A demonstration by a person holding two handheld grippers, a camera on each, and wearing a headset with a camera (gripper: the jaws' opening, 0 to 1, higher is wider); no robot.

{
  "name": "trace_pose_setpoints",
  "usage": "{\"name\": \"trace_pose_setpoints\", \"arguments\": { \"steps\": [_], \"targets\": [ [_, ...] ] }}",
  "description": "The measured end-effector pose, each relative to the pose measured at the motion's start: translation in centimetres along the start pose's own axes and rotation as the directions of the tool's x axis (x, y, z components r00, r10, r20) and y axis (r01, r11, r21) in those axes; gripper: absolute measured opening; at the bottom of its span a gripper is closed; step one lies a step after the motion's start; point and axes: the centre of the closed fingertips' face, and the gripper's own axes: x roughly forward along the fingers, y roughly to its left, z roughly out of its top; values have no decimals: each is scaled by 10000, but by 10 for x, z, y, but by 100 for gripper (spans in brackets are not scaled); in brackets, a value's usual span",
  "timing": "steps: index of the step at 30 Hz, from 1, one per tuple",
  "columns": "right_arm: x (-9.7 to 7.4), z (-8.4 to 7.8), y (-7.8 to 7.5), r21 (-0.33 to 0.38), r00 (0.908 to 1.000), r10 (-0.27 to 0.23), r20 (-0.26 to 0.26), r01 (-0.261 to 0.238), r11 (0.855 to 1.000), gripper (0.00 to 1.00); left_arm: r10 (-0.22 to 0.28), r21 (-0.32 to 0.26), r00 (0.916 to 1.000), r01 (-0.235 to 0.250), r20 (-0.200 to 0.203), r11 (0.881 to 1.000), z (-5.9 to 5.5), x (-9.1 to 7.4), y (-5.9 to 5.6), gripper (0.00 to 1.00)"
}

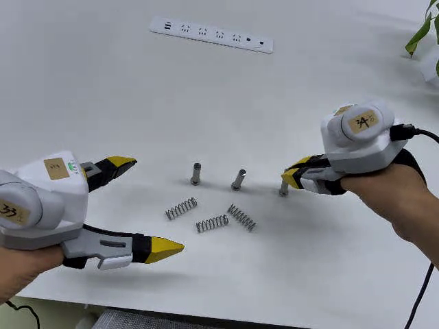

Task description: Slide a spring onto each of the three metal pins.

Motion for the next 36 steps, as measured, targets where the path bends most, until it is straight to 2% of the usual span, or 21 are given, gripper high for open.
{"name": "trace_pose_setpoints", "arguments": {
  "steps": [7, 9, 13, 26, 36],
  "targets": [
    [-5, -5, 6, 72, 10000, 4, 50, -4, 10000, 9, 0, 4, 10000, 0, 10, 10000, 1, 0, -1, 98],
    [-3, -8, 2, 93, 10000, -2, 59, 1, 10000, 9, -1, 8, 10000, 1, -13, 10000, -1, 0, 0, 97],
    [-5, -6, 4, 55, 10000, 10, 53, -10, 10000, 9, -6, 5, 10000, 6, -15, 10000, -3, 0, 1, 97],
    [-5, -6, 7, -254, 10000, 51, -81, -53, 9997, 9, -21, 2, 10000, 21, -7, 10000, 5, 1, -7, 97],
    [-6, -6, 9, -211, 9998, 150, -122, -153, 9997, 9, -20, -16, 10000, 20, 5, 10000, 5, 2, -6, 97]
  ]
}}
